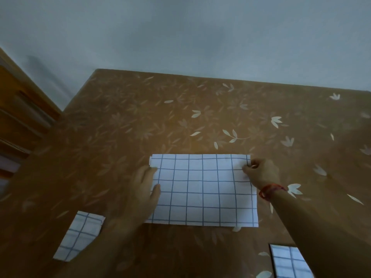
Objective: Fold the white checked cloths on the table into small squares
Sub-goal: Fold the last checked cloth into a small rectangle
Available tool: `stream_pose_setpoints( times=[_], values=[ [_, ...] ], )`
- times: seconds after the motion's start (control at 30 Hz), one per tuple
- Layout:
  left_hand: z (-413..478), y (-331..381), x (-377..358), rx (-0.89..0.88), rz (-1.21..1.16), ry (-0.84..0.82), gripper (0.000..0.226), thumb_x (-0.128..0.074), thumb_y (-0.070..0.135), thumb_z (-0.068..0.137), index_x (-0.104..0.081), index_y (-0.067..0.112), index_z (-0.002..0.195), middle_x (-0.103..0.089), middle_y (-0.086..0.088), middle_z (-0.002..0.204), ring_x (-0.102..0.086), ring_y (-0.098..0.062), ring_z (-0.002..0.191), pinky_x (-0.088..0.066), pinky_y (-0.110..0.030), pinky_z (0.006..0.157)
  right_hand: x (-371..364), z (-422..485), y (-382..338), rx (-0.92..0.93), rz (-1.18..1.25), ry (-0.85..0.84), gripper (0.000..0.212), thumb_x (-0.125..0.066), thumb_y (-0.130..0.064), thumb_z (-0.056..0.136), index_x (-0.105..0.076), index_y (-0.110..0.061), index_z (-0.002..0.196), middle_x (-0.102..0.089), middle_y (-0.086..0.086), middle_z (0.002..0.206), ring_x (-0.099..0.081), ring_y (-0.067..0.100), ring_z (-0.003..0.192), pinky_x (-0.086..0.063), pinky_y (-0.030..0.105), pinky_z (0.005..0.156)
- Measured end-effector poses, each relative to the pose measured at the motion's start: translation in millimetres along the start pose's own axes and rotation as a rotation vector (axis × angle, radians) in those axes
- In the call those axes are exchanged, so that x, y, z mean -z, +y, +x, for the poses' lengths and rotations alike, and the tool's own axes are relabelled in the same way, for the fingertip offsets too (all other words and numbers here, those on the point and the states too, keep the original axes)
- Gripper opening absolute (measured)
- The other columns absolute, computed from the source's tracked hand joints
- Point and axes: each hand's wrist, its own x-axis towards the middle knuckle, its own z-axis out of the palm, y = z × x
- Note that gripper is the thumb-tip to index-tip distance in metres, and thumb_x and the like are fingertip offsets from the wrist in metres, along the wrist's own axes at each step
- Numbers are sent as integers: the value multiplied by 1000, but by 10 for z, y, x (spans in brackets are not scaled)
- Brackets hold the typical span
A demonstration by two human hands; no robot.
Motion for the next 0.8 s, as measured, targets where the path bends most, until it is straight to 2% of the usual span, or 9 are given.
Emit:
stream_pose_setpoints(
  times=[0.1,0.17,0.27,0.33,0.43,0.5,0.63,0.7,0.8],
  values=[
    [-336,115,-208,-101,44,-128,40,-41,35,91,-59,19,123,-55,1,128,-52,-16,117,-44,-28,95,-43,36,2,-25,-9,-8,9,-70,-21,85,-72,-15,92,-70,3,82,-67,24,85,-55,39,83],
    [-542,204,-351,-155,23,-206,37,-44,33,91,-58,23,123,-55,2,129,-50,-14,121,-42,-24,96,-49,53,-1,-45,-18,-20,25,-70,-22,85,-67,-18,110,-68,3,93,-65,24,93,-52,35,86],
    [-764,349,-491,-244,42,-290,40,-41,38,89,-60,25,121,-58,0,129,-52,-17,121,-43,-29,98,-27,-8,-39,-6,-65,-52,43,-66,-24,88,-55,-18,129,-64,7,111,-60,23,97,-47,33,86],
    [-837,439,-522,-271,92,-328,45,-41,42,86,-64,24,120,-60,0,127,-55,-18,118,-43,-29,96,-32,-107,-47,48,-127,-62,45,-64,-25,90,-51,-17,132,-60,7,116,-56,22,99,-44,31,85],
    [-906,509,-561,-276,116,-346,49,-40,42,86,-62,20,124,-58,-4,132,-53,-21,122,-45,-33,97,-118,-386,44,155,-250,-60,50,-62,-33,90,-49,-17,136,-49,9,138,-52,25,118,-45,35,96],
    [-951,514,-580,-278,133,-361,51,-40,41,88,-58,17,129,-52,-6,138,-48,-23,128,-46,-35,99,-239,-648,152,336,-357,-41,51,-61,-34,90,-51,-15,136,-52,9,136,-54,26,119,-46,37,97],
    [-1035,521,-594,-246,202,-394,54,-37,42,88,-57,15,131,-49,-6,142,-45,-23,132,-40,-35,102,-581,-1308,353,632,-403,-144,51,-53,-27,87,-53,-5,133,-53,17,136,-53,32,123,-50,45,98],
    [-1071,509,-609,-233,208,-398,56,-36,40,88,-55,12,132,-47,-8,144,-43,-23,133,-40,-36,104,-732,-1596,437,729,-472,-171,53,-45,-31,87,-55,-4,132,-54,17,137,-55,32,125,-51,44,97],
    [-1118,473,-632,-232,183,-377,56,-35,36,90,-49,7,136,-43,-11,147,-37,-25,137,-38,-39,106,-886,-1847,506,806,-564,-235,54,-44,-30,87,-54,-2,133,-52,18,140,-51,30,130,-49,45,100]
  ],
)
